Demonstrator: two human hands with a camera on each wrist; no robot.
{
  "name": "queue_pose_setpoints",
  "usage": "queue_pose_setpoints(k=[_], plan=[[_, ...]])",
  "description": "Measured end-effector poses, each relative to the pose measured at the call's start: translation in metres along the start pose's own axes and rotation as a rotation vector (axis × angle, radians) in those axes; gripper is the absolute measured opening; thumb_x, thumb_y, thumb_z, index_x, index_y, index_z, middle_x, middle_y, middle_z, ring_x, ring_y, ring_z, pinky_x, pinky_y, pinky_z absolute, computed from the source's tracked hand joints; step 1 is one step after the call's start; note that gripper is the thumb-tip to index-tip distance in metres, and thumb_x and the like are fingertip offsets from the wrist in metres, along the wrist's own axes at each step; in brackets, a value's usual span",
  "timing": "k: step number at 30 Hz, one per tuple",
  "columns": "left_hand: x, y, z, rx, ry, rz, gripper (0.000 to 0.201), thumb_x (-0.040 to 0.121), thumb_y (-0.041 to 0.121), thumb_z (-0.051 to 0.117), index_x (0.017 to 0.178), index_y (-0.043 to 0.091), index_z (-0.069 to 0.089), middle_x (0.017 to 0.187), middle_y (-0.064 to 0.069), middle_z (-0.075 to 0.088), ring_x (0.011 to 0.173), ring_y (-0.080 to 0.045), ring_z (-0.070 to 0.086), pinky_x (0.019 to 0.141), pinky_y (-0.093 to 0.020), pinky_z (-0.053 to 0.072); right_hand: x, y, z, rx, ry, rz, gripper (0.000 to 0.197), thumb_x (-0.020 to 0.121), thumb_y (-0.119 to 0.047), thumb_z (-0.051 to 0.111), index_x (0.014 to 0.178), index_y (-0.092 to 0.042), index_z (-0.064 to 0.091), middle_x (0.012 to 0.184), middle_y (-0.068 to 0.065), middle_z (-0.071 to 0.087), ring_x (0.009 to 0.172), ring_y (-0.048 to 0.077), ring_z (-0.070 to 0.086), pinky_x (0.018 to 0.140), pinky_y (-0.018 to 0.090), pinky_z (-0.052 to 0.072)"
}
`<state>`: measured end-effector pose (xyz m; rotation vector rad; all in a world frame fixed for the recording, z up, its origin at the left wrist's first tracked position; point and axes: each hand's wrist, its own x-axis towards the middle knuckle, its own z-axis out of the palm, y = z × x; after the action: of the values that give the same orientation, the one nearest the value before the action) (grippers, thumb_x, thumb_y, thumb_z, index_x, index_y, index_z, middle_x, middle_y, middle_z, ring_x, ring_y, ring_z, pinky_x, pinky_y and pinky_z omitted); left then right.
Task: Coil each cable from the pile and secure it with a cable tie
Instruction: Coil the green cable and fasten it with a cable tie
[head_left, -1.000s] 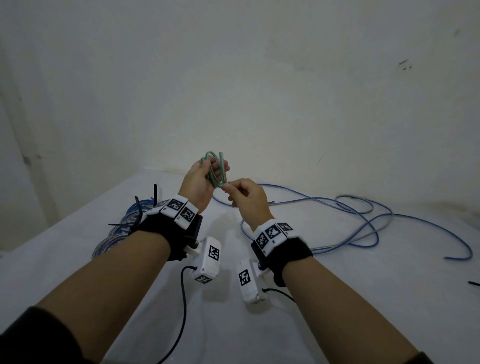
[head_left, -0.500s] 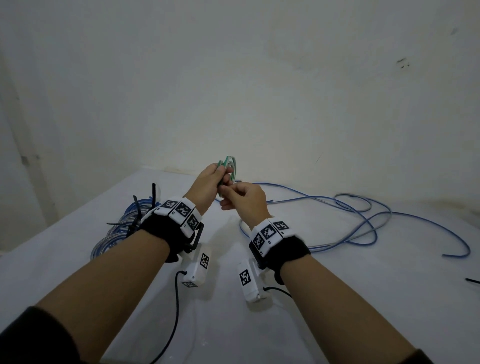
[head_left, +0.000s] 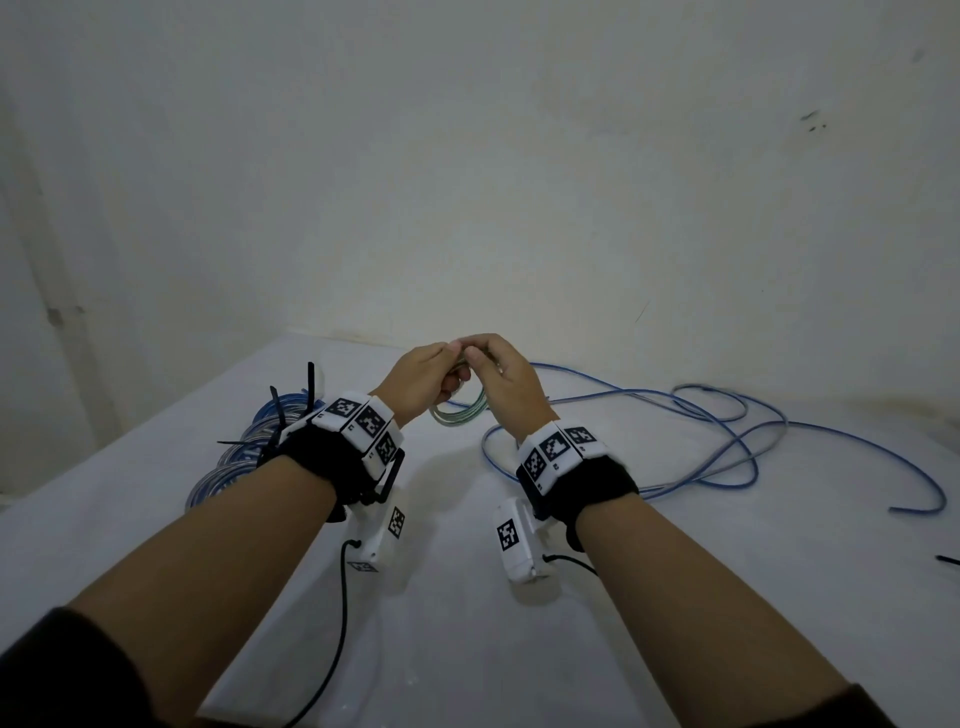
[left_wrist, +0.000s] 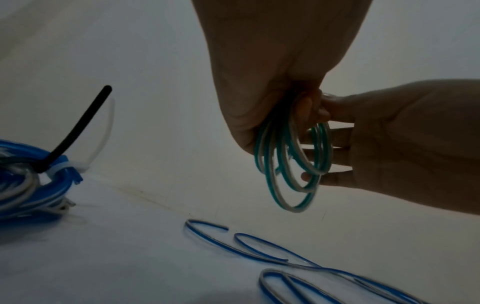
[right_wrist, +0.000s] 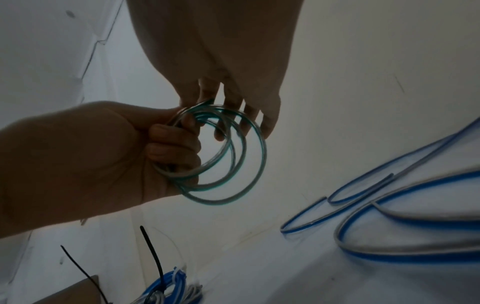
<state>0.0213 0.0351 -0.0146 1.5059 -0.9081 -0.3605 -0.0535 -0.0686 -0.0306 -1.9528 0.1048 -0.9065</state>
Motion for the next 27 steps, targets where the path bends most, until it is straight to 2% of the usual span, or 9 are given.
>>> queue_pose_setpoints(k=[3, 7, 10, 13, 16, 19, 22, 24, 27], plan=[[-0.002, 0.001, -0.002, 0.029, 0.011, -0.001, 0.04, 0.102, 0.023, 0.032, 0.07, 0.012, 0.053, 0.054, 0.006, 0.047, 0.04, -0.001, 0.038, 0.044, -0.014, 0.03, 0.0, 0.003, 0.002, 0.044, 0.015, 0.044, 0.015, 0.097, -0.013, 0.048, 0.099, -0.005, 0.061, 0.084, -0.003, 0.062, 0.083, 0.011, 0.059, 0.084, 0.029, 0.048], [0.001, -0.001, -0.004, 0.049, 0.06, -0.008, 0.039, 0.102, 0.024, 0.033, 0.068, 0.012, 0.049, 0.057, 0.001, 0.043, 0.043, -0.008, 0.036, 0.047, -0.02, 0.029, 0.001, 0.002, 0.004, 0.166, 0.053, 0.102, 0.011, 0.095, -0.013, 0.052, 0.097, -0.007, 0.061, 0.085, 0.007, 0.063, 0.071, 0.012, 0.061, 0.076, 0.029, 0.052], [0.002, -0.003, -0.005, 0.091, 0.102, 0.013, 0.035, 0.101, 0.022, 0.034, 0.07, 0.012, 0.047, 0.062, -0.002, 0.047, 0.048, -0.01, 0.039, 0.049, -0.021, 0.033, 0.003, 0.003, 0.004, 0.197, 0.106, 0.152, 0.009, 0.093, -0.015, 0.056, 0.09, -0.01, 0.062, 0.082, 0.007, 0.062, 0.065, 0.015, 0.059, 0.071, 0.032, 0.051], [0.0, -0.003, -0.007, 0.227, 0.057, 0.06, 0.032, 0.101, 0.021, 0.033, 0.073, 0.012, 0.047, 0.066, -0.002, 0.05, 0.054, -0.013, 0.043, 0.053, -0.02, 0.036, 0.005, 0.005, 0.005, 0.224, 0.158, 0.204, 0.012, 0.092, -0.013, 0.058, 0.08, -0.015, 0.06, 0.076, 0.005, 0.061, 0.061, 0.015, 0.057, 0.067, 0.029, 0.049], [-0.001, -0.003, -0.009, 0.345, -0.015, 0.08, 0.03, 0.101, 0.02, 0.033, 0.077, 0.01, 0.048, 0.067, -0.002, 0.05, 0.057, -0.015, 0.046, 0.058, -0.026, 0.038, 0.004, 0.006, 0.005, 0.215, 0.163, 0.235, 0.014, 0.092, -0.013, 0.058, 0.078, -0.016, 0.059, 0.077, 0.007, 0.062, 0.061, 0.014, 0.055, 0.067, 0.03, 0.048], [-0.001, -0.003, -0.01, 0.398, -0.038, 0.075, 0.032, 0.101, 0.02, 0.033, 0.074, 0.013, 0.047, 0.067, -0.002, 0.049, 0.058, -0.016, 0.047, 0.058, -0.025, 0.039, 0.001, 0.008, 0.007, 0.204, 0.163, 0.237, 0.013, 0.092, -0.014, 0.057, 0.079, -0.016, 0.059, 0.08, 0.01, 0.063, 0.06, 0.014, 0.055, 0.067, 0.031, 0.048], [-0.001, -0.004, -0.009, 0.46, 0.01, 0.068, 0.03, 0.101, 0.023, 0.033, 0.08, 0.009, 0.048, 0.068, 0.001, 0.047, 0.06, -0.015, 0.045, 0.056, -0.023, 0.038, -0.001, 0.009, 0.011, 0.196, 0.135, 0.246, 0.011, 0.094, -0.017, 0.053, 0.089, -0.012, 0.061, 0.084, 0.012, 0.065, 0.058, 0.014, 0.057, 0.067, 0.032, 0.049], [0.001, -0.007, -0.01, 0.533, 0.051, 0.063, 0.033, 0.102, 0.024, 0.032, 0.075, 0.011, 0.046, 0.067, 0.003, 0.047, 0.06, -0.014, 0.044, 0.057, -0.024, 0.035, -0.002, 0.011, 0.015, 0.17, 0.109, 0.277, 0.018, 0.096, -0.018, 0.05, 0.094, -0.005, 0.062, 0.086, 0.014, 0.067, 0.059, 0.016, 0.058, 0.071, 0.039, 0.051], [0.003, -0.012, -0.012, 0.586, 0.081, 0.007, 0.036, 0.101, 0.025, 0.032, 0.071, 0.01, 0.044, 0.068, 0.0, 0.046, 0.068, -0.022, 0.045, 0.066, -0.029, 0.034, -0.003, 0.012, 0.021, 0.156, 0.08, 0.346, 0.022, 0.097, -0.017, 0.046, 0.083, -0.009, 0.061, 0.074, 0.009, 0.064, 0.058, 0.017, 0.058, 0.071, 0.04, 0.047]])
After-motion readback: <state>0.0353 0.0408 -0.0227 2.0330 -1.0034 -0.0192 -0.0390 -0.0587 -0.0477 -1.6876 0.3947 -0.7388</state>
